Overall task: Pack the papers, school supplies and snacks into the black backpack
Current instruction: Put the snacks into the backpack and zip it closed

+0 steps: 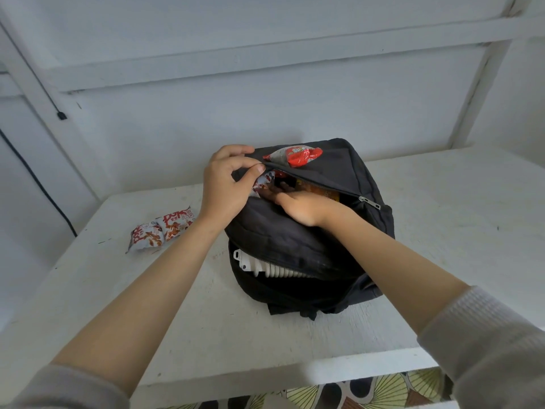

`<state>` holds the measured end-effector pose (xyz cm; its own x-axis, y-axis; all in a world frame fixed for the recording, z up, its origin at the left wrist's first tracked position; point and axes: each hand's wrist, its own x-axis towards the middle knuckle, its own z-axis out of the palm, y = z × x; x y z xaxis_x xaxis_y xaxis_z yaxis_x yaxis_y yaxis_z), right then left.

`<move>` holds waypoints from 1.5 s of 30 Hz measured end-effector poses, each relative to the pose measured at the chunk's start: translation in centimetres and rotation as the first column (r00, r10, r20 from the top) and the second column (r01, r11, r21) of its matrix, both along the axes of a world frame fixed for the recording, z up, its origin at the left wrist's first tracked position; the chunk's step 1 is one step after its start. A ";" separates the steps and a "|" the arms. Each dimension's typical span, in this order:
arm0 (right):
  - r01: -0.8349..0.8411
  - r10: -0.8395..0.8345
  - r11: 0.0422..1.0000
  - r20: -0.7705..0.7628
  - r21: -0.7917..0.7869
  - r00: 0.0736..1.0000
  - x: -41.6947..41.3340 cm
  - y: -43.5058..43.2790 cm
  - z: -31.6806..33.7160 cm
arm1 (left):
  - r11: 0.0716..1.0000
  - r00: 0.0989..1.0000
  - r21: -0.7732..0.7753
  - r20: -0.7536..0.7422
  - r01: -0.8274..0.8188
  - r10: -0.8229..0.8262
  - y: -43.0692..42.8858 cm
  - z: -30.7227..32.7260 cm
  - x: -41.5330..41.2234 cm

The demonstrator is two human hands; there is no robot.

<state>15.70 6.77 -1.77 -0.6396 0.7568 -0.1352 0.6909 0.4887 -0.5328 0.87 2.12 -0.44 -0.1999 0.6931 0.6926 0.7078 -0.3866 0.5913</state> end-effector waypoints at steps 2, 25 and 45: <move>-0.061 0.061 0.998 -0.010 0.019 0.998 0.3 -1.0 0.5 | 1.000 1.000 -0.018 0.001 -0.010 0.010 0.0 0.0 0.0; 0.377 -0.246 0.836 -0.344 0.398 0.906 4.3 2.3 1.7 | 0.988 0.998 -0.154 0.056 -0.019 0.028 -0.8 -0.9 0.7; 0.298 -0.282 0.946 -0.770 -0.125 0.572 8.8 -6.2 -0.6 | 0.960 0.977 -0.271 -0.178 0.069 -0.121 1.1 0.5 1.8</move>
<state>24.47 0.60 -2.38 -0.2433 0.9180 0.3133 0.1334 0.3516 -0.9266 2.65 3.20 0.08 -0.0059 0.8644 0.5028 0.7848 -0.3076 0.5380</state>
